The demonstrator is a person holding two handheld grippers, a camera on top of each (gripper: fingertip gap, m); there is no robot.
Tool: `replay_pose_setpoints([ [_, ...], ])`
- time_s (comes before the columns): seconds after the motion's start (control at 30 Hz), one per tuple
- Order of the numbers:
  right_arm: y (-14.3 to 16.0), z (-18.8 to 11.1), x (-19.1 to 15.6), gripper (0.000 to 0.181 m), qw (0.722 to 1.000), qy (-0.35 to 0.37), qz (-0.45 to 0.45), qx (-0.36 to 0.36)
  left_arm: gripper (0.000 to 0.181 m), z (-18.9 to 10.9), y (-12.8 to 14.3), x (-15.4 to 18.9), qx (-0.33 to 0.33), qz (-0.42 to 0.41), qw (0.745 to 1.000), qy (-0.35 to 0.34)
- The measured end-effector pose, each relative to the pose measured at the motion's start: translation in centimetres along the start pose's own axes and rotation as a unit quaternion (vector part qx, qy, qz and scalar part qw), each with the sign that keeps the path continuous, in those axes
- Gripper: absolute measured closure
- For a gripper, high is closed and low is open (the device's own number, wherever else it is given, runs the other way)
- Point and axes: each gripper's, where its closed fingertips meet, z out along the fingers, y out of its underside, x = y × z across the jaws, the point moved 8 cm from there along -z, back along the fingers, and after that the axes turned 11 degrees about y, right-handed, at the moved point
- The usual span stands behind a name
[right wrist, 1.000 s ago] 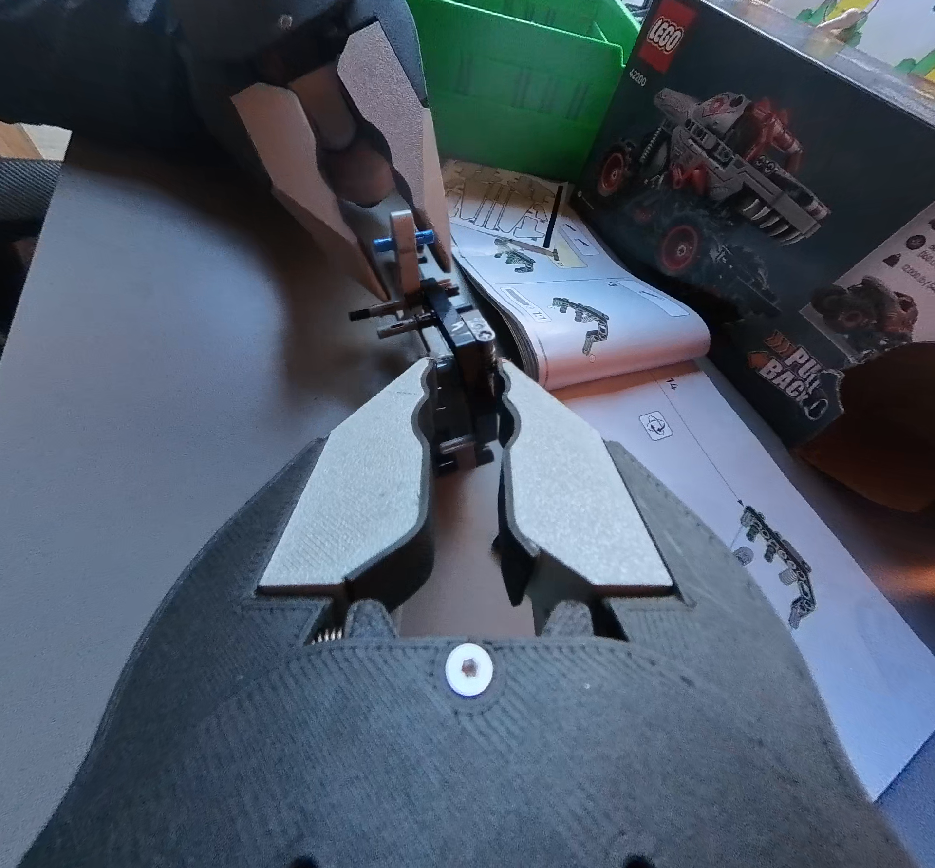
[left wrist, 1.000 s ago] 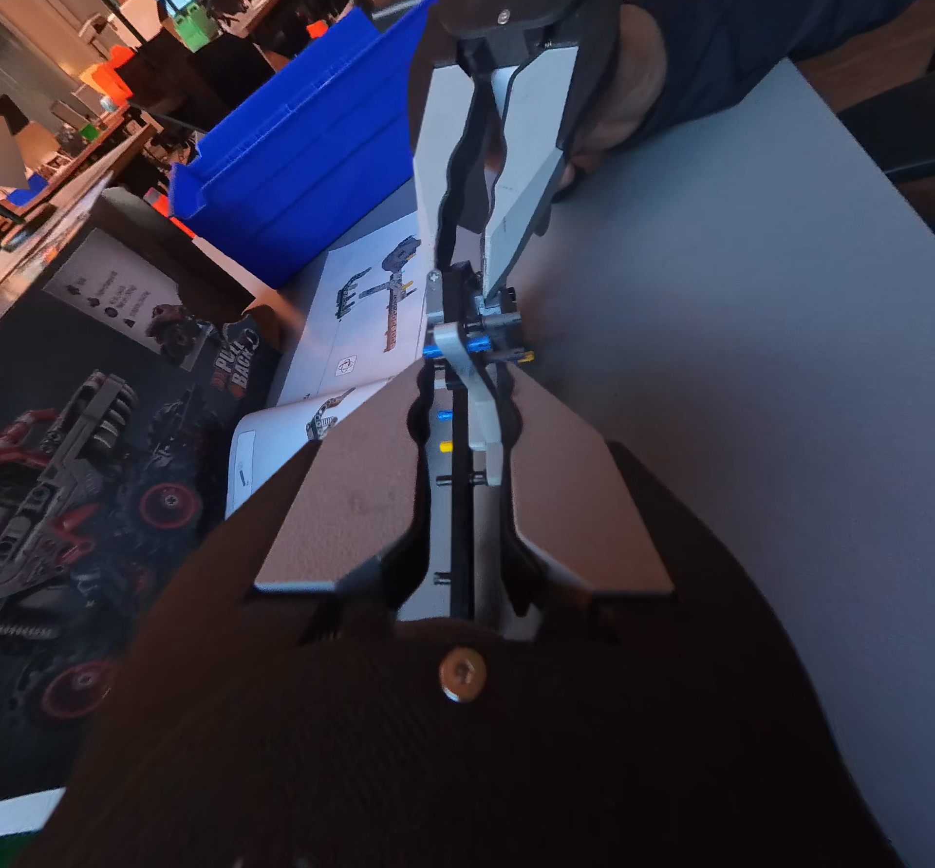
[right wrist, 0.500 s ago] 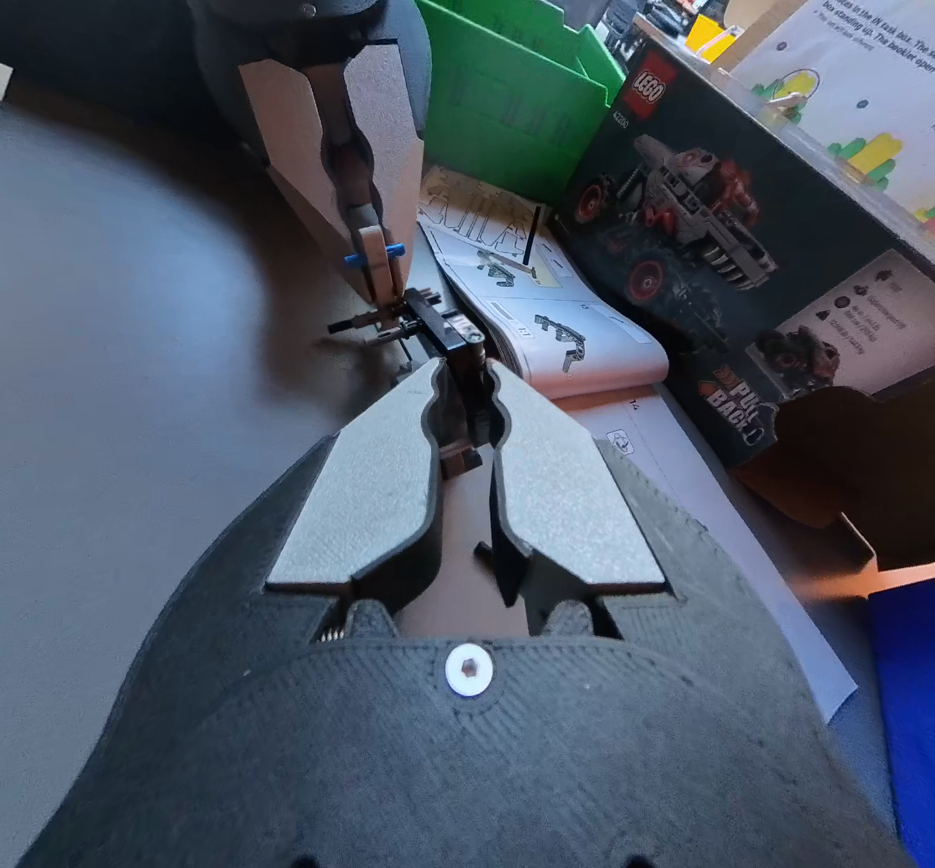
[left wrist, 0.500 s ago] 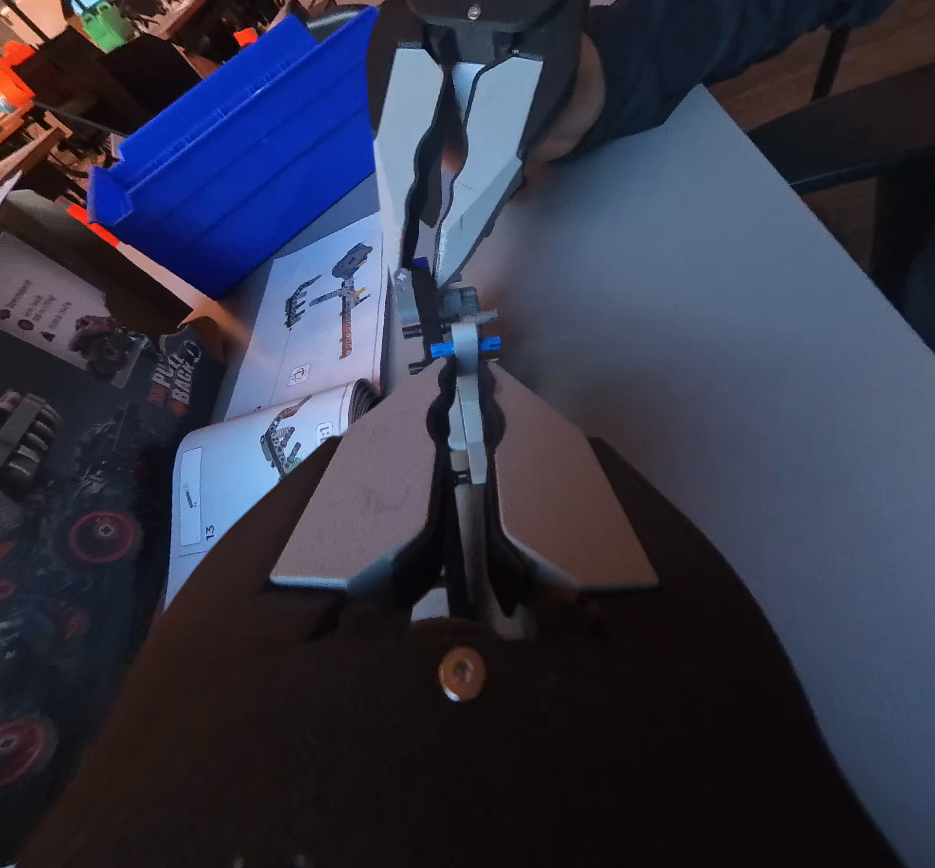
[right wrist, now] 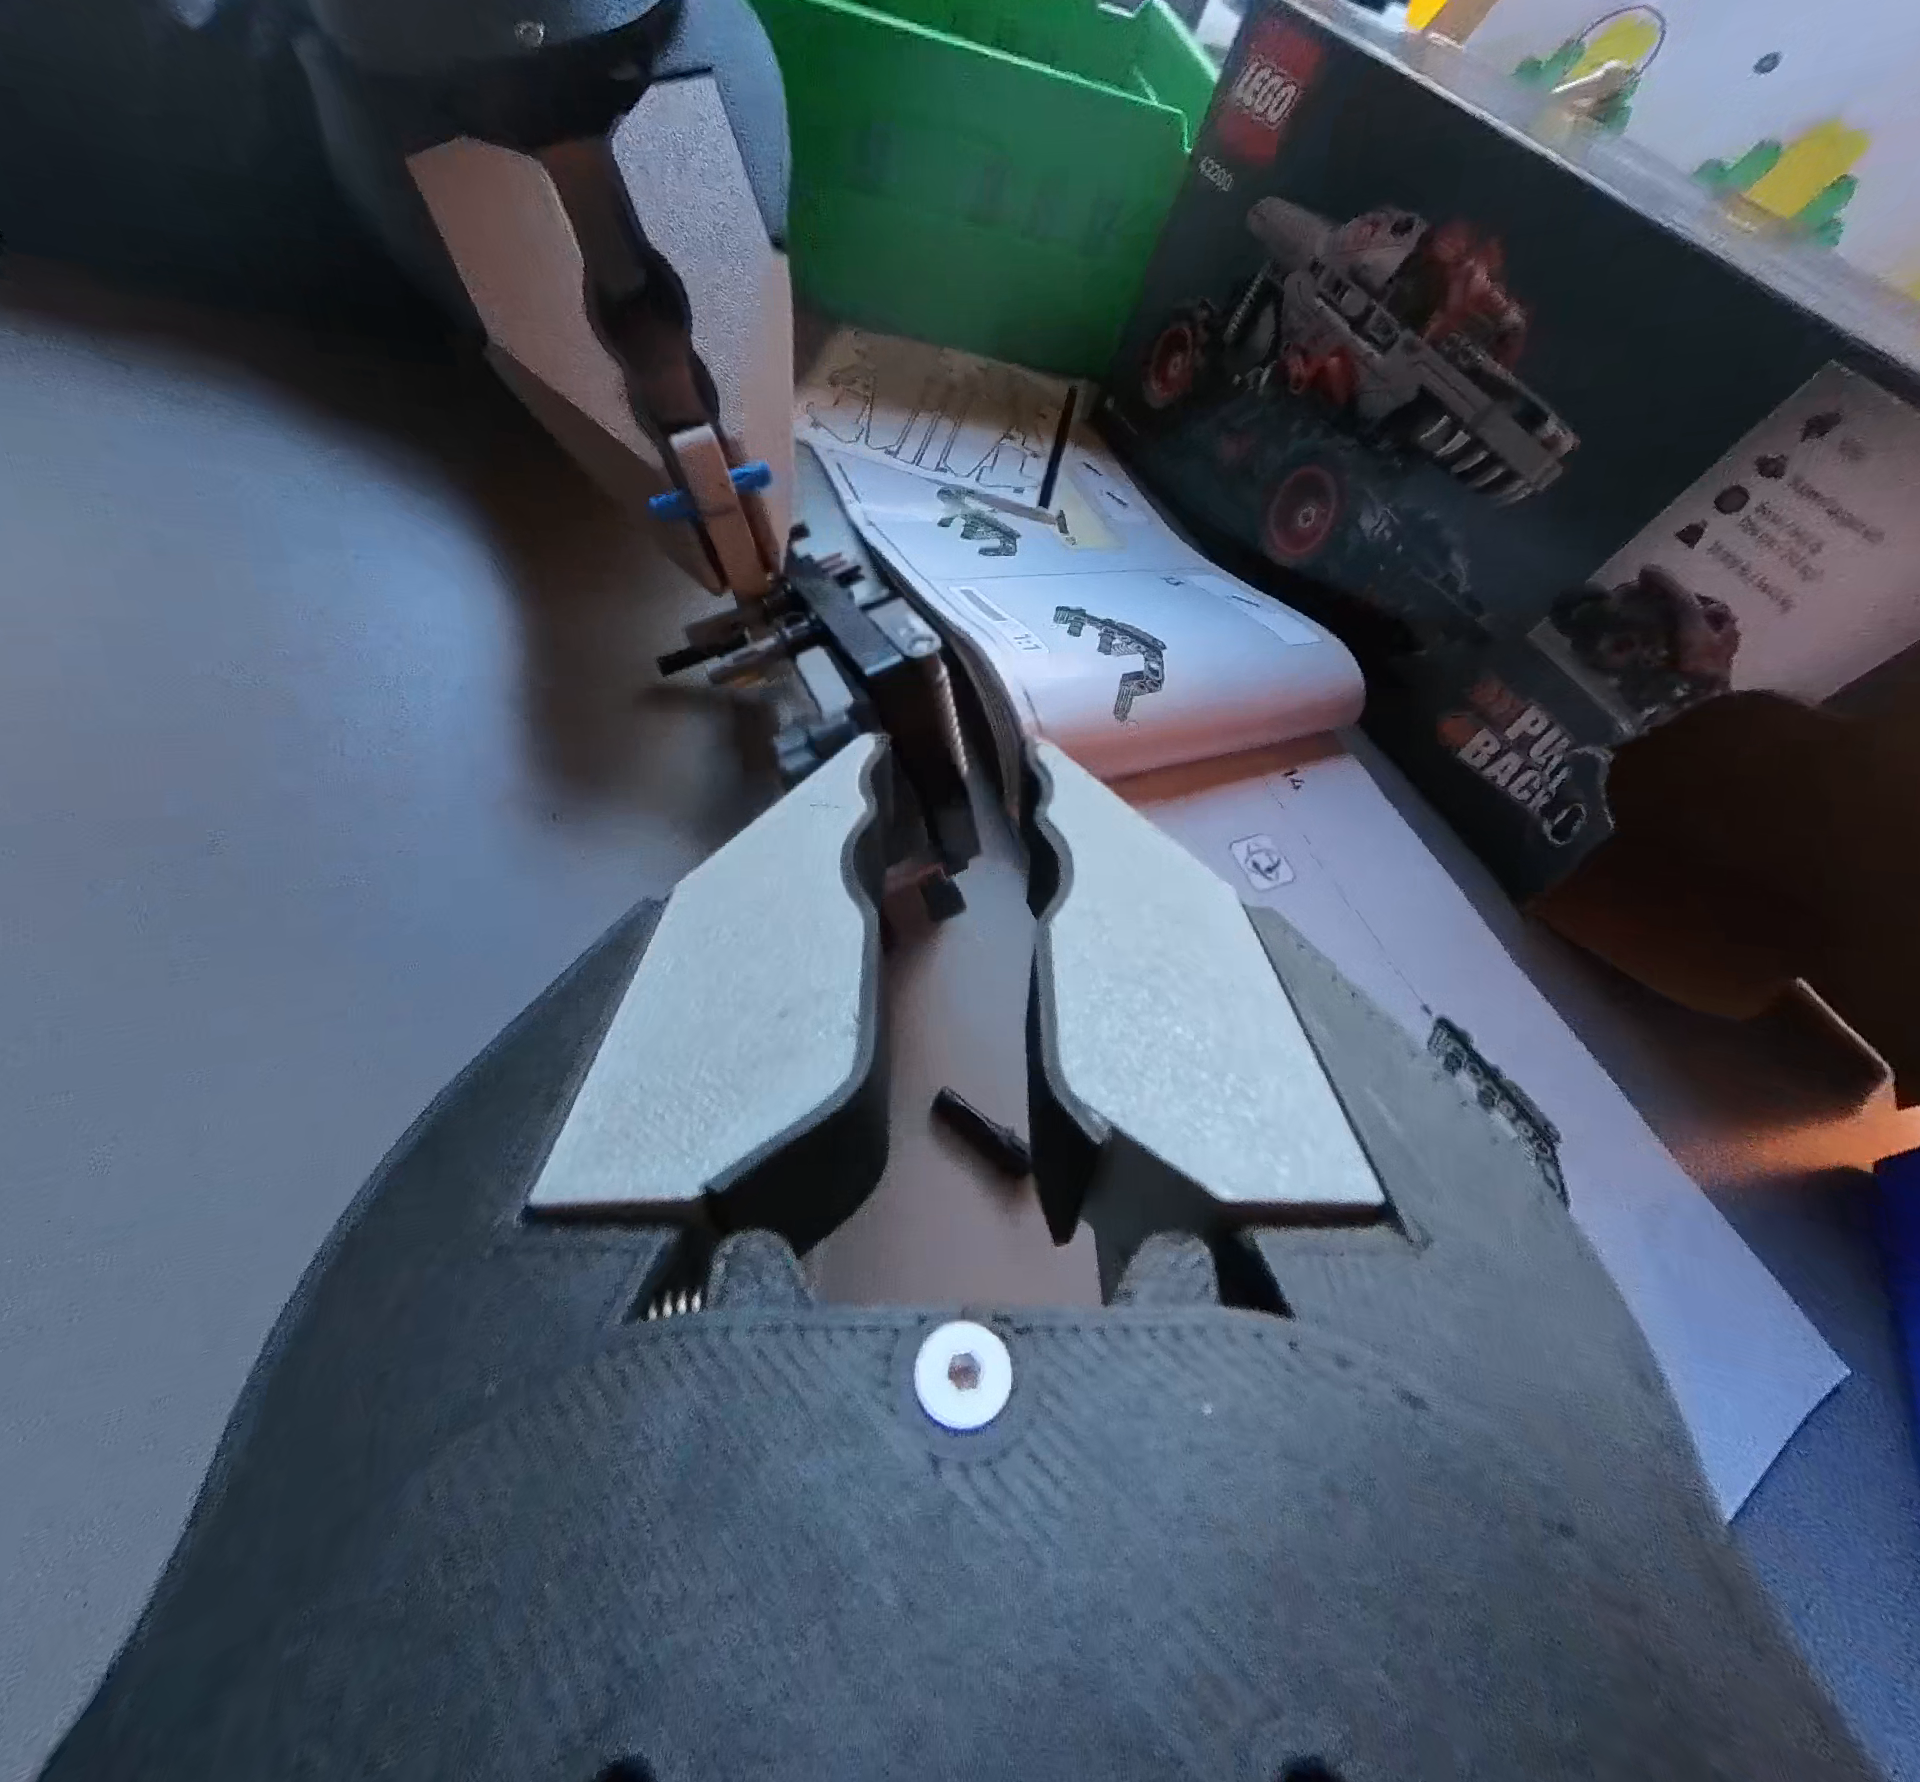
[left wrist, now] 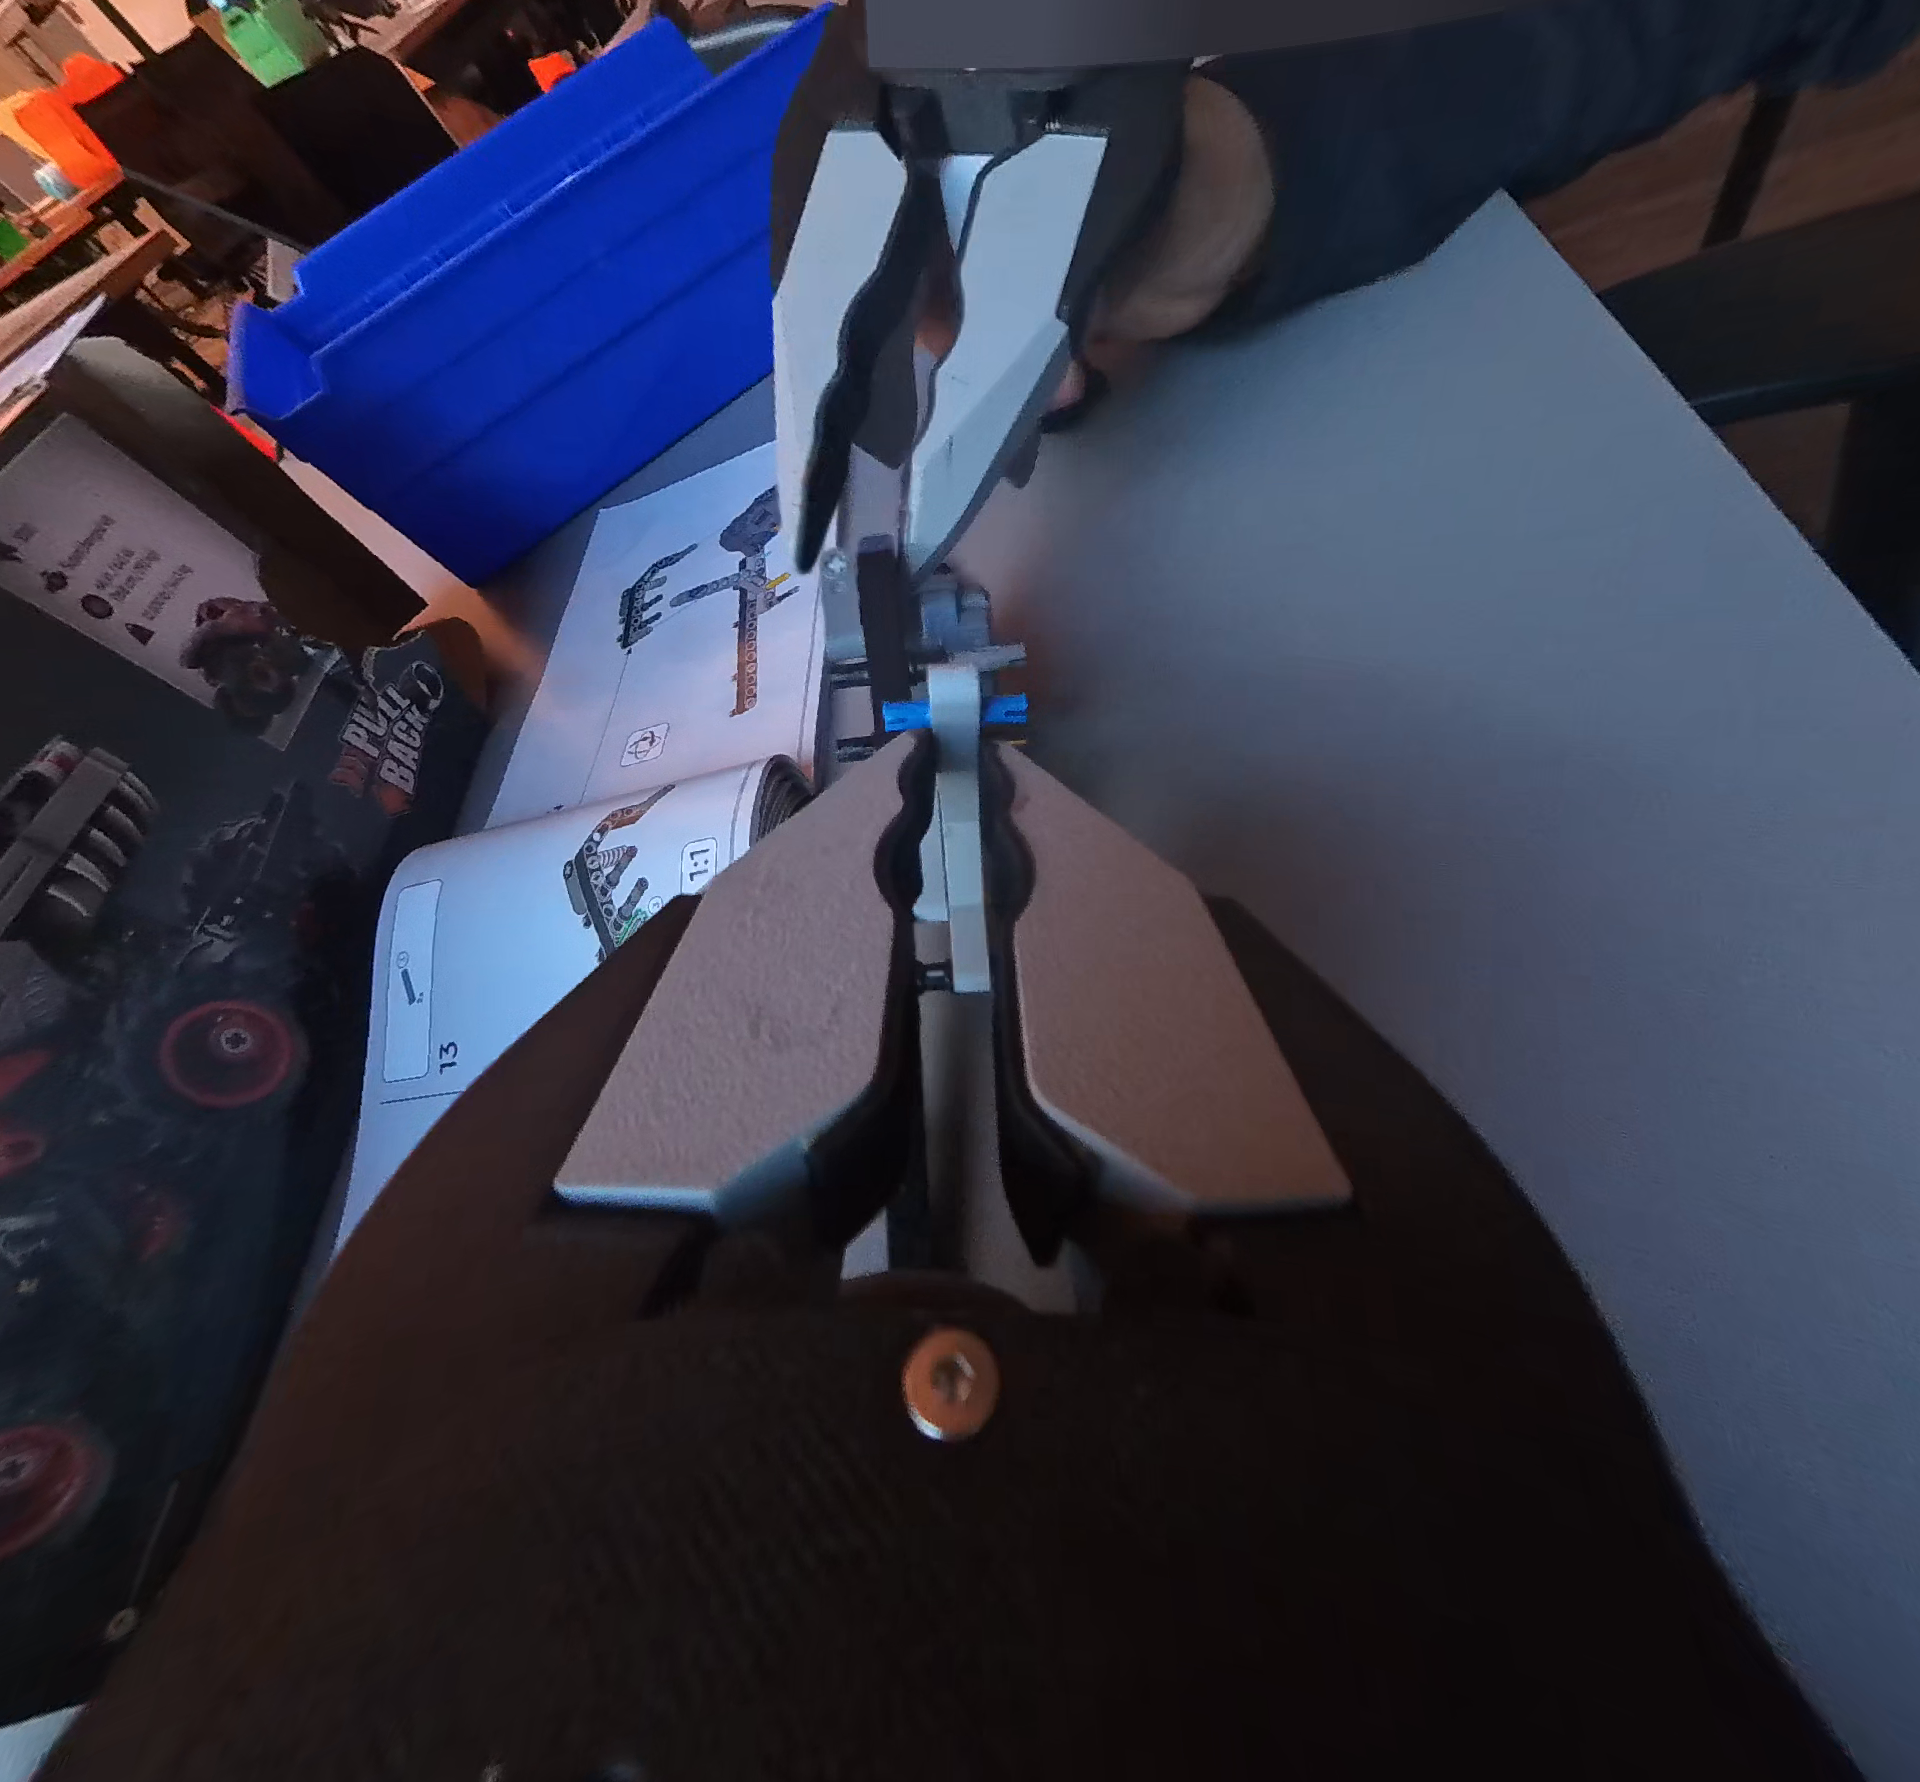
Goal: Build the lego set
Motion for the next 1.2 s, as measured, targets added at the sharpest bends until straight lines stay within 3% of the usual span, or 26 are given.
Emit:
replay_pose_setpoints([
  [0.2, 0.8, 0.1, 0.5, 0.166, 0.999, -0.002, -0.013, -0.034, 0.176, -0.4, 0.2, 0.0, -0.002, 0.013, 1.000, 0.005],
  [0.27, 0.8, 0.1, 0.7, 0.160, 0.999, -0.009, 0.004, -0.036, 0.176, -0.5, 0.2, 0.0, -0.002, 0.017, 1.000, 0.008],
  [0.47, 1.0, -0.1, 0.4, 0.153, 0.992, -0.096, 0.067, -0.056, 0.176, -0.7, 0.3, 0.9, 0.014, 0.061, 0.997, 0.037],
  [0.67, 0.7, -0.3, -0.7, 0.173, 0.996, -0.086, -0.001, -0.032, 0.176, -1.1, 0.6, 0.4, 0.010, 0.049, 0.998, 0.025],
  [0.8, 0.7, -0.5, -1.2, 0.151, 0.995, -0.094, -0.020, -0.033, 0.176, -1.5, 0.7, 0.2, -0.007, 0.042, 0.999, 0.028],
  [1.2, 1.6, 0.5, -2.3, 0.151, 0.989, -0.046, -0.116, -0.079, 0.177, -1.7, 1.0, -0.1, 0.010, 0.022, 0.999, 0.034],
])
